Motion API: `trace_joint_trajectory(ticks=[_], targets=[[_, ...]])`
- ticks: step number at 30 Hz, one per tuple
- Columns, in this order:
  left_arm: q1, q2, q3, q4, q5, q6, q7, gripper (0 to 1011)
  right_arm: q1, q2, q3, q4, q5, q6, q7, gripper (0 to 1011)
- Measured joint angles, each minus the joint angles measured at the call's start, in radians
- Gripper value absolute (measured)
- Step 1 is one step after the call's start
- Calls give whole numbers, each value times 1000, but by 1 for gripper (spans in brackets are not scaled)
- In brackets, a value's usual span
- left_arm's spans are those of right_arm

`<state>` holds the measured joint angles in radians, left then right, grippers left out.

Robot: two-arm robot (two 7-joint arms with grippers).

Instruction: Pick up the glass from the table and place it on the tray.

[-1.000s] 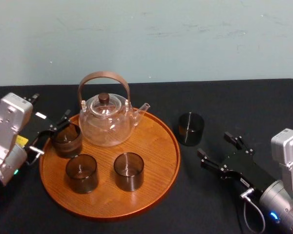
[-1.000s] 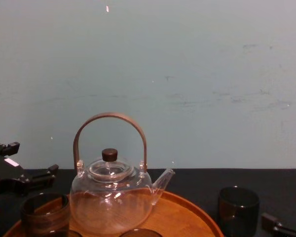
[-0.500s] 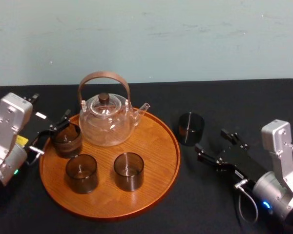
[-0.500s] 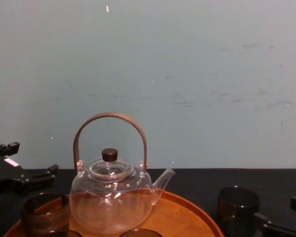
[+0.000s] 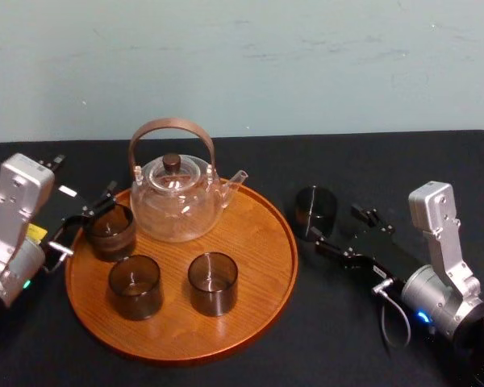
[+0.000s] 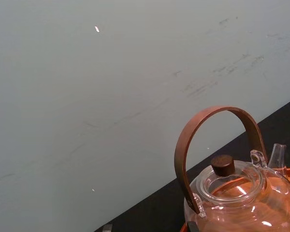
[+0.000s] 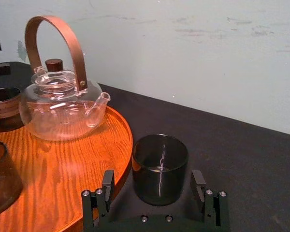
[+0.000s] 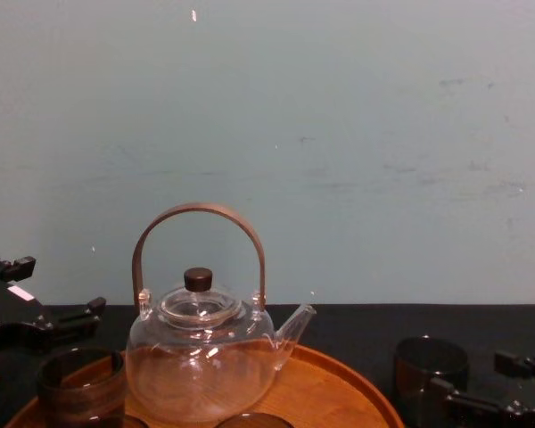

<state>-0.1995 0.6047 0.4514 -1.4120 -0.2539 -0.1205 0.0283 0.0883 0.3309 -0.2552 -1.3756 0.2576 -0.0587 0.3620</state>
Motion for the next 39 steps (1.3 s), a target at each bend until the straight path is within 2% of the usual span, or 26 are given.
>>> trace_joint_trajectory(ticks=[23,39], targets=[[0,0,0,0,0,0,0,1001,158,-46,-32,223,0,-33,46,1002],[0,0,0,0,0,0,0,1001,279,-88,-56,417,3,-78,87,1002]])
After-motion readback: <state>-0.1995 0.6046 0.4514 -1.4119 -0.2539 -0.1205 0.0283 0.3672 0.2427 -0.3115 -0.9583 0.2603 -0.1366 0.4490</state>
